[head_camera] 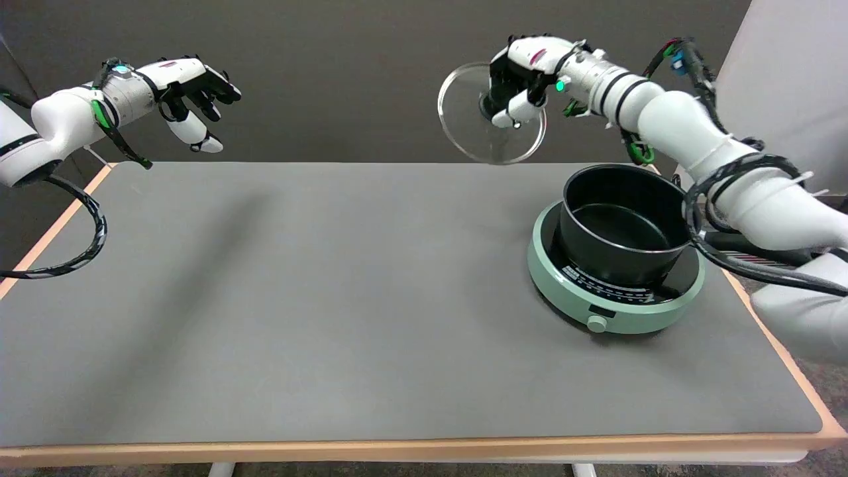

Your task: Place the pot lid onto the pot.

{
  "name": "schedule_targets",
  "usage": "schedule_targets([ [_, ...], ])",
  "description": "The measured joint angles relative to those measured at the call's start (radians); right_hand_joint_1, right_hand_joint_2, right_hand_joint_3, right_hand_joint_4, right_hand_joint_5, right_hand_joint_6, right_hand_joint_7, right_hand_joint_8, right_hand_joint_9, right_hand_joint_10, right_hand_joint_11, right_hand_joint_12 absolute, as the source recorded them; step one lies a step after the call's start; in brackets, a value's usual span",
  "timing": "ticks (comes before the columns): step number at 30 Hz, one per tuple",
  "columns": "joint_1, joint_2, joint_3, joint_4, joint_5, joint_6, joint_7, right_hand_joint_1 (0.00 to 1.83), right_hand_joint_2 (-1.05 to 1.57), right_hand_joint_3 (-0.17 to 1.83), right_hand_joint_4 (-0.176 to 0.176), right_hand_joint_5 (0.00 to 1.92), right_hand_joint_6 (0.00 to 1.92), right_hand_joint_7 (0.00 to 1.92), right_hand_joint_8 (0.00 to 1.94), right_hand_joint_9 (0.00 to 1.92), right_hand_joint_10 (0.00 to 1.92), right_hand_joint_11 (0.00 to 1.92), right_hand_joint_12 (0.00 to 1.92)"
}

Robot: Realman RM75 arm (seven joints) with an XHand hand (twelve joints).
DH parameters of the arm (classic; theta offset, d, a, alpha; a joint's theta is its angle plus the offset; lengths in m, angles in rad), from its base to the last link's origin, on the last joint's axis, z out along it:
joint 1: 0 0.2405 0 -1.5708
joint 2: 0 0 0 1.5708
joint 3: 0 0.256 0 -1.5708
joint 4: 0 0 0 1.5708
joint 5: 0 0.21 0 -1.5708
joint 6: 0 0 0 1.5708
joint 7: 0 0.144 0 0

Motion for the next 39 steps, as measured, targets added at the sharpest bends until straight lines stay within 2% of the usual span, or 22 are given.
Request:
schedule_targets([
  [5, -0.048, 0.033, 0.072, 0.078, 0.006, -0.01, 0.036, 1.19, 1.11, 0.19, -0.059, 0.7, 1.35, 0.93, 1.21, 0.87, 1.32, 0.65, 1.63],
  [8, -0.089, 0.058, 0.129, 0.135, 0.018, -0.018, 0.055, 1.2, 1.06, 0.29, -0.053, 0.72, 1.35, 0.95, 1.2, 0.86, 1.37, 0.61, 1.67],
  [13, -0.166, 0.093, 0.226, 0.218, 0.037, -0.026, 0.076, 1.19, 1.11, 0.19, -0.057, 0.71, 1.35, 0.94, 1.2, 0.88, 1.32, 0.65, 1.63],
  [22, -0.361, 0.147, 0.474, 0.372, 0.08, -0.041, 0.101, 1.19, 1.11, 0.19, -0.054, 0.71, 1.34, 0.94, 1.2, 0.88, 1.32, 0.66, 1.62],
  [30, -0.543, 0.197, 0.687, 0.501, 0.123, -0.067, 0.113, 1.2, 1.08, 0.23, -0.067, 0.72, 1.33, 0.95, 1.2, 0.87, 1.32, 0.66, 1.6],
  [39, -0.68, 0.29, 0.794, 0.598, 0.179, -0.116, 0.141, 1.19, 1.1, 0.2, -0.062, 0.71, 1.34, 0.94, 1.2, 0.88, 1.33, 0.67, 1.6],
])
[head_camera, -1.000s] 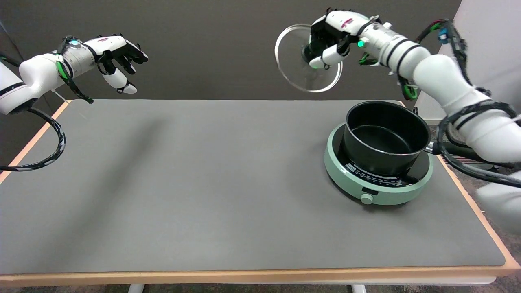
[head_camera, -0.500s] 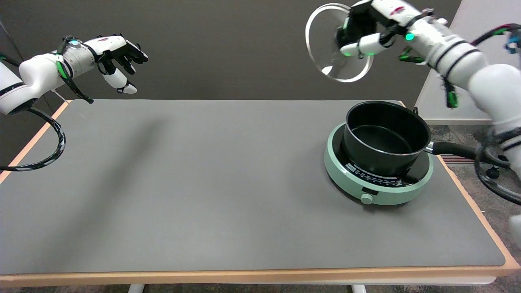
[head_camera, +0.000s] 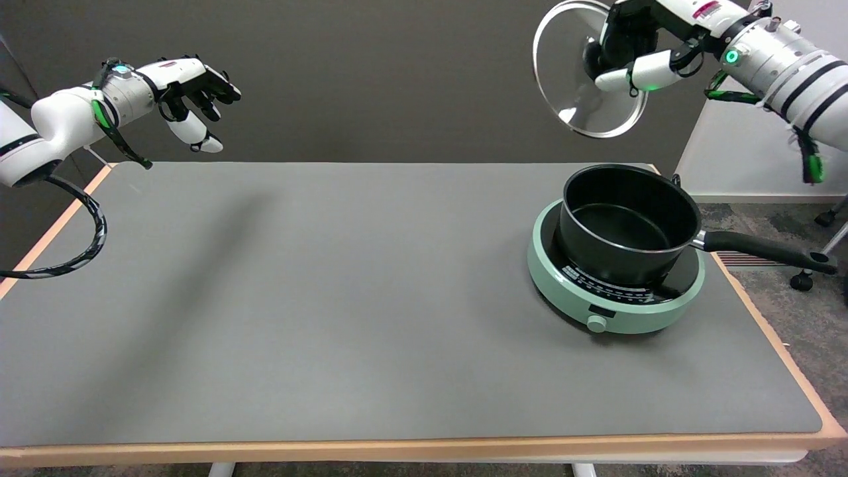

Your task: Place the pot lid onto the pot.

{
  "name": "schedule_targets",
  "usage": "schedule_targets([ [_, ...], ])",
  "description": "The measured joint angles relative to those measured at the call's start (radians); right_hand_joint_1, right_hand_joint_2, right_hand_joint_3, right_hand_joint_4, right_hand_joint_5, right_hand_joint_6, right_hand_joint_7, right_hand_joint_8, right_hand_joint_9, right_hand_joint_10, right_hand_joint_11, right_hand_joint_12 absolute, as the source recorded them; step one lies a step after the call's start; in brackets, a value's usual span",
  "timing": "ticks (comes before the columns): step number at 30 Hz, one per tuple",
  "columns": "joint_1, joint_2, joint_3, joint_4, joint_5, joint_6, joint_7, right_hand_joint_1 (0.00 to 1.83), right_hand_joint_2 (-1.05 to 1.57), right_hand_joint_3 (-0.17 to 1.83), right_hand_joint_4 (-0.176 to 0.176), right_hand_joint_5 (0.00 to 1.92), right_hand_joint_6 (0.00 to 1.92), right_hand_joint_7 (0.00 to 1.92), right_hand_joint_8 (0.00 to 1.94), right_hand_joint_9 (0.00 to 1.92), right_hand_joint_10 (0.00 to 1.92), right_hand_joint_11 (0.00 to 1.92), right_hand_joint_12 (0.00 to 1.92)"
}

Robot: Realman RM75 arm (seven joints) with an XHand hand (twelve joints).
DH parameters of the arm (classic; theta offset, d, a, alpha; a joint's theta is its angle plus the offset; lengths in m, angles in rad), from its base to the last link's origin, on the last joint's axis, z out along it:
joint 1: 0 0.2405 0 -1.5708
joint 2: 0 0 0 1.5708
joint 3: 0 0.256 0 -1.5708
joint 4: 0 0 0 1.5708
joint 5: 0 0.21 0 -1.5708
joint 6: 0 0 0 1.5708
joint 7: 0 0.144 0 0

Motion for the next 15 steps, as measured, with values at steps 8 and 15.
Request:
schedule_targets([
  [8, -0.066, 0.102, 0.0, 0.043, 0.03, -0.06, 0.08, 1.19, 1.11, 0.2, -0.065, 0.7, 1.35, 0.94, 1.21, 0.88, 1.34, 0.66, 1.61],
  [15, -0.1, 0.201, -0.032, 0.054, 0.059, -0.115, 0.155, 1.19, 1.12, 0.18, -0.062, 0.69, 1.36, 0.93, 1.22, 0.87, 1.34, 0.65, 1.63],
])
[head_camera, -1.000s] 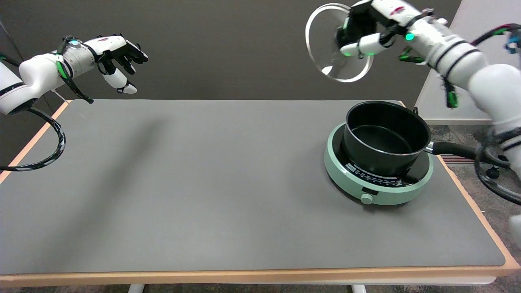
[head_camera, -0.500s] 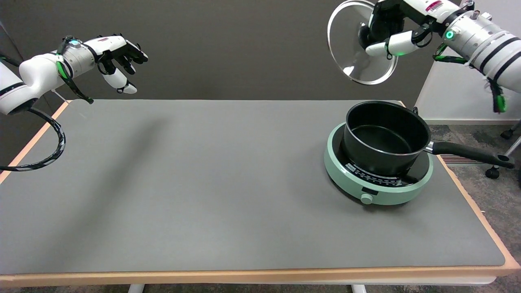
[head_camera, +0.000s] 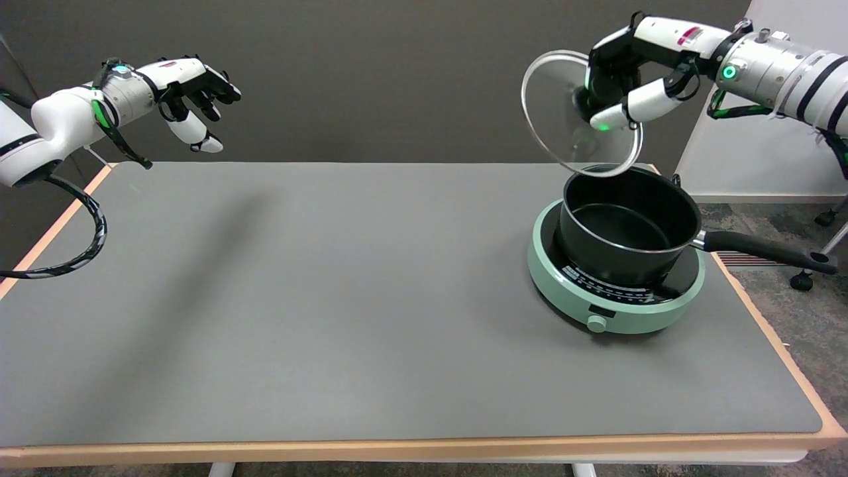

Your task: Place the pot lid onto the pot.

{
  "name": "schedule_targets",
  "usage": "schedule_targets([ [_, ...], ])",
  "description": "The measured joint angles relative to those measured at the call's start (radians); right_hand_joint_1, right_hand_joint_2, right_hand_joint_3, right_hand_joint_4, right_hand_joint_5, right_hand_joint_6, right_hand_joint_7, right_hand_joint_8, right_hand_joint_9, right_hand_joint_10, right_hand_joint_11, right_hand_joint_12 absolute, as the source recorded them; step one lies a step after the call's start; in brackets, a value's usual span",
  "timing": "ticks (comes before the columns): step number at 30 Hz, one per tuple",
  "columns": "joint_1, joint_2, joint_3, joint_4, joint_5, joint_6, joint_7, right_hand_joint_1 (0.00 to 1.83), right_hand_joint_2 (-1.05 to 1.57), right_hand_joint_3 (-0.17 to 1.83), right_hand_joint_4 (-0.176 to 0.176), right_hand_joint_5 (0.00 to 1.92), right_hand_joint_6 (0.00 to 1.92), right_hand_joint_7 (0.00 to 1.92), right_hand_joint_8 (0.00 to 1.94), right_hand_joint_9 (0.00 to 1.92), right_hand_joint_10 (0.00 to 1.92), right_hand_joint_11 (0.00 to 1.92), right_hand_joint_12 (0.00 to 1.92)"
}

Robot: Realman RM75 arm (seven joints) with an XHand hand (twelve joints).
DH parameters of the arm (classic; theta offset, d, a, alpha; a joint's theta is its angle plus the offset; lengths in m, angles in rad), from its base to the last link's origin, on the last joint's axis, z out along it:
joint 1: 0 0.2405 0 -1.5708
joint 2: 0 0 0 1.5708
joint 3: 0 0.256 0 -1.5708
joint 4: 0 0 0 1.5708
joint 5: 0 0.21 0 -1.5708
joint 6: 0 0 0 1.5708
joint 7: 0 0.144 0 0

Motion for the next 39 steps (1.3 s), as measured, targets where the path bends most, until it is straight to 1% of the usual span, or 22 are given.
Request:
schedule_targets([
  [13, -0.029, 0.179, -0.087, -0.035, 0.101, -0.062, 0.06, 1.19, 1.12, 0.18, -0.057, 0.7, 1.36, 0.93, 1.22, 0.87, 1.35, 0.64, 1.64],
  [15, -0.03, 0.205, -0.101, -0.044, 0.112, -0.067, 0.064, 1.19, 1.12, 0.18, -0.06, 0.7, 1.36, 0.93, 1.22, 0.87, 1.35, 0.64, 1.64],
  [17, -0.031, 0.226, -0.114, -0.053, 0.121, -0.071, 0.064, 1.19, 1.1, 0.2, -0.055, 0.71, 1.35, 0.93, 1.21, 0.87, 1.34, 0.64, 1.63],
  [20, -0.031, 0.255, -0.135, -0.064, 0.13, -0.073, 0.052, 1.19, 1.11, 0.2, -0.046, 0.71, 1.35, 0.93, 1.21, 0.87, 1.35, 0.65, 1.63],
  [21, -0.03, 0.263, -0.141, -0.068, 0.133, -0.073, 0.047, 1.19, 1.11, 0.2, -0.055, 0.7, 1.35, 0.93, 1.22, 0.87, 1.35, 0.65, 1.63],
  [26, -0.024, 0.306, -0.177, -0.084, 0.144, -0.074, 0.023, 1.19, 1.11, 0.2, -0.061, 0.7, 1.35, 0.93, 1.22, 0.87, 1.35, 0.65, 1.62],
  [33, -0.001, 0.36, -0.241, -0.081, 0.153, -0.074, 0.003, 1.19, 1.1, 0.22, -0.049, 0.71, 1.35, 0.93, 1.21, 0.87, 1.35, 0.65, 1.62],
  [34, 0.006, 0.367, -0.252, -0.078, 0.154, -0.074, 0.001, 1.19, 1.11, 0.2, -0.055, 0.71, 1.35, 0.93, 1.22, 0.87, 1.35, 0.65, 1.63],
  [36, 0.022, 0.38, -0.276, -0.07, 0.156, -0.075, -0.002, 1.19, 1.11, 0.19, -0.055, 0.7, 1.35, 0.93, 1.21, 0.87, 1.35, 0.65, 1.63],
  [39, 0.048, 0.4, -0.314, -0.054, 0.16, -0.078, -0.006, 1.2, 1.08, 0.24, -0.052, 0.72, 1.35, 0.94, 1.21, 0.86, 1.36, 0.64, 1.64],
])
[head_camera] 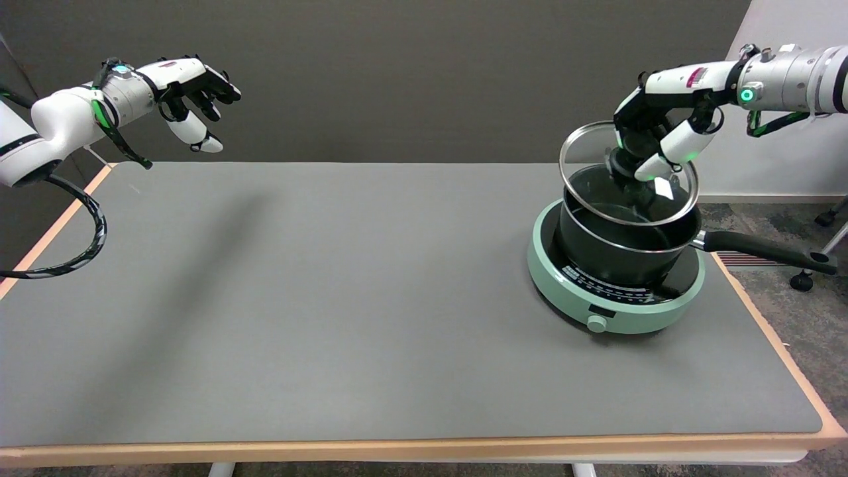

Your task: Place the pot lid onto the pot.

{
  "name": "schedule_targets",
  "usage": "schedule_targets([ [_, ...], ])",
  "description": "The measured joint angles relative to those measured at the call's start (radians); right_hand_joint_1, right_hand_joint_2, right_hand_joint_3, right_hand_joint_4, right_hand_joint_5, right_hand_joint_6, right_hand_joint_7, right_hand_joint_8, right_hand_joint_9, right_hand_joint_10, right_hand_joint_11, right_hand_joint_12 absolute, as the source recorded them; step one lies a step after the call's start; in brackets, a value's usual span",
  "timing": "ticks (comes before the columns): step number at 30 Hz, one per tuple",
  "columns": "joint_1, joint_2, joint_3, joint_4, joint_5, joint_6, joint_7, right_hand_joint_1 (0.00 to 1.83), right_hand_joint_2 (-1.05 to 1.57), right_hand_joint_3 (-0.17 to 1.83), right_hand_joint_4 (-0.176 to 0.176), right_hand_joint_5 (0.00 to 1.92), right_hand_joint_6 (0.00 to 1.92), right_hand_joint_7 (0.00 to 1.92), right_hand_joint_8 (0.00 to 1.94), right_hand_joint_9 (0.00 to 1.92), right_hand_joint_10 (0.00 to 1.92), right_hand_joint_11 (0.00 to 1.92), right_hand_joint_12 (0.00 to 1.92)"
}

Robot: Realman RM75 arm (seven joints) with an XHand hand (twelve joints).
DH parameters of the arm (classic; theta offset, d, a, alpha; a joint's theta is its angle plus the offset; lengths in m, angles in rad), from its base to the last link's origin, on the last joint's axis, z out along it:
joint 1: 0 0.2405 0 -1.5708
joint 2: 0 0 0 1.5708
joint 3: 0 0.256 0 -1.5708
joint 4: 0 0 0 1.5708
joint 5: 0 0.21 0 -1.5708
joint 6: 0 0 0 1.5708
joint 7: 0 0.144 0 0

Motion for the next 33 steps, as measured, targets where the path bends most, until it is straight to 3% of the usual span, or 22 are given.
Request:
schedule_targets([
  [6, 0.043, 0.032, -0.06, 0.039, 0.006, -0.006, -0.005, 1.19, 1.1, 0.21, -0.052, 0.71, 1.35, 0.94, 1.21, 0.87, 1.34, 0.65, 1.61],
  [9, 0.061, 0.045, -0.083, 0.054, 0.009, -0.009, -0.006, 1.2, 1.06, 0.29, -0.051, 0.72, 1.35, 0.95, 1.2, 0.86, 1.4, 0.61, 1.66],
  [15, 0.094, 0.068, -0.128, 0.077, 0.022, -0.015, -0.009, 1.19, 1.1, 0.21, -0.053, 0.71, 1.35, 0.94, 1.21, 0.87, 1.35, 0.65, 1.62],
  [33, 0.137, 0.085, -0.208, 0.069, 0.029, -0.016, -0.017, 1.2, 1.06, 0.28, -0.049, 0.72, 1.35, 0.95, 1.2, 0.86, 1.4, 0.61, 1.66],
])
